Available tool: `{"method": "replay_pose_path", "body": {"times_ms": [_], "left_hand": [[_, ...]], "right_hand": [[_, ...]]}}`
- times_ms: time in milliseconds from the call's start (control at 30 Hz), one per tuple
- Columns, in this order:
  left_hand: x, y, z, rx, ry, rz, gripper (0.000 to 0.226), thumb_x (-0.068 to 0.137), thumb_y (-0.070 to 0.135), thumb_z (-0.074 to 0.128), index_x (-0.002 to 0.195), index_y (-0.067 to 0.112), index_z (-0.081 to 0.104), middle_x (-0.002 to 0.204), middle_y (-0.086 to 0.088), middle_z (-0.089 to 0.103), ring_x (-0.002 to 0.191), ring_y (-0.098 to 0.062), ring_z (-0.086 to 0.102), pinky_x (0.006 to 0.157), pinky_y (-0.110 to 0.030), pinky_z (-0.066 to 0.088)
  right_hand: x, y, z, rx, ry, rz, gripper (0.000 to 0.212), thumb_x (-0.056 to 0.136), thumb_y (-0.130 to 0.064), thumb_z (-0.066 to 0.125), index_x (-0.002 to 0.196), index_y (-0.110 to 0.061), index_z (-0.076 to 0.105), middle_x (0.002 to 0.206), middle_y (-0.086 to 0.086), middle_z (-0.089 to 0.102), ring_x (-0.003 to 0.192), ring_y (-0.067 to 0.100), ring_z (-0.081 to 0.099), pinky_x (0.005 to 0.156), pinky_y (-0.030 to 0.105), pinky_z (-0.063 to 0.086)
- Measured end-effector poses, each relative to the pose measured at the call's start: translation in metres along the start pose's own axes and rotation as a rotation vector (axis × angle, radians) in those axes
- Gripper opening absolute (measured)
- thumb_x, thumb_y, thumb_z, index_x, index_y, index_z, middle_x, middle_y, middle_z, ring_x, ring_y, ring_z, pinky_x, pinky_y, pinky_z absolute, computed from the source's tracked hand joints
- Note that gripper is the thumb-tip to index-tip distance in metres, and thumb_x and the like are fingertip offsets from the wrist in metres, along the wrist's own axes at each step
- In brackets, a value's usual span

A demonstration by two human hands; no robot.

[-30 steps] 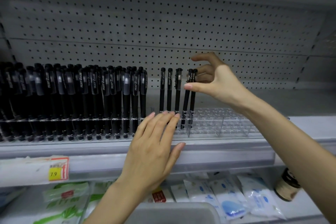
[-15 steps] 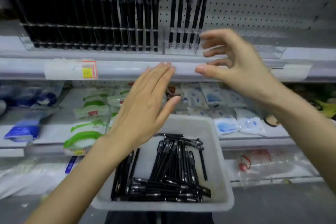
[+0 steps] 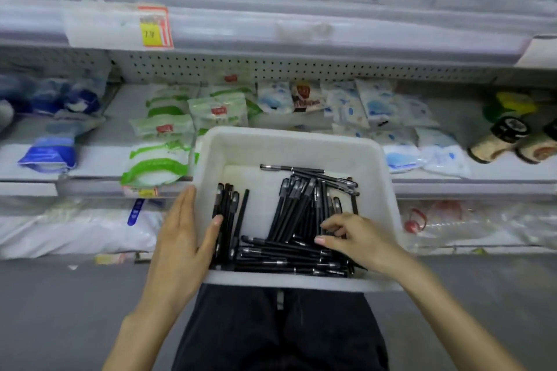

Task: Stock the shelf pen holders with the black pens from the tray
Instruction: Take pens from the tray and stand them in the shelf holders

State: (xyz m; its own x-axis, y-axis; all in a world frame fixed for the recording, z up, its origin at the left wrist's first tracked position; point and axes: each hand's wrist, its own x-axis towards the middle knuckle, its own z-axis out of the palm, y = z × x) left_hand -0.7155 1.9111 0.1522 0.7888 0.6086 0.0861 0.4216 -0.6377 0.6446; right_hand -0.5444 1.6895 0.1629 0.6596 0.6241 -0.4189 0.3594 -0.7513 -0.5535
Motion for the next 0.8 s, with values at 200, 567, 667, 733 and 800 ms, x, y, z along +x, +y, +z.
{"method": "replay_pose_path", "body": {"times_ms": [200,567,667,733,800], "left_hand": [[-0.006,-0.004,0.008,-0.057,0.015,-0.042,0.071,0.092,0.049,0.036,0.154,0.021,0.012,0.15,0.021,0.009,0.134,0.012,0.0,0.108,-0.008,0.0],[-0.006,-0.009,0.011,-0.096,0.033,-0.038,0.067,0.094,0.045,0.037,0.153,0.019,0.017,0.156,0.009,0.018,0.137,0.01,0.006,0.105,0.0,0.0],[-0.007,-0.008,0.012,-0.096,0.051,-0.028,0.068,0.094,0.047,0.036,0.153,0.017,0.018,0.154,0.014,0.015,0.136,0.012,0.003,0.106,0.0,-0.001],[-0.006,-0.008,0.011,-0.069,0.076,-0.005,0.066,0.099,0.052,0.032,0.153,0.015,0.018,0.153,0.017,0.01,0.138,0.012,0.0,0.11,-0.006,0.001],[-0.006,-0.004,0.009,-0.015,0.095,0.062,0.068,0.098,0.055,0.027,0.152,0.016,0.018,0.155,0.015,0.011,0.139,0.012,-0.002,0.112,-0.01,0.001]], "right_hand": [[0.011,0.009,0.017,0.073,-0.004,-0.001,0.026,0.087,-0.038,0.065,0.099,-0.016,0.069,0.092,-0.007,0.064,0.081,-0.003,0.056,0.074,0.012,0.045],[0.025,0.021,0.035,0.055,-0.049,-0.004,0.019,0.086,-0.038,0.066,0.079,-0.025,0.054,0.088,-0.001,0.059,0.072,0.004,0.051,0.061,0.014,0.036],[0.025,0.018,0.032,0.073,-0.087,-0.049,0.018,0.087,-0.031,0.066,0.076,-0.023,0.055,0.077,-0.005,0.058,0.062,0.001,0.049,0.058,0.013,0.038],[0.023,0.015,0.031,0.107,-0.094,-0.064,0.02,0.088,-0.03,0.065,0.074,-0.024,0.053,0.072,-0.007,0.056,0.061,0.002,0.049,0.059,0.014,0.038],[0.02,0.012,0.03,0.185,-0.051,-0.101,0.02,0.09,-0.03,0.062,0.075,-0.023,0.052,0.068,-0.007,0.056,0.061,0.004,0.049,0.06,0.017,0.039]]}}
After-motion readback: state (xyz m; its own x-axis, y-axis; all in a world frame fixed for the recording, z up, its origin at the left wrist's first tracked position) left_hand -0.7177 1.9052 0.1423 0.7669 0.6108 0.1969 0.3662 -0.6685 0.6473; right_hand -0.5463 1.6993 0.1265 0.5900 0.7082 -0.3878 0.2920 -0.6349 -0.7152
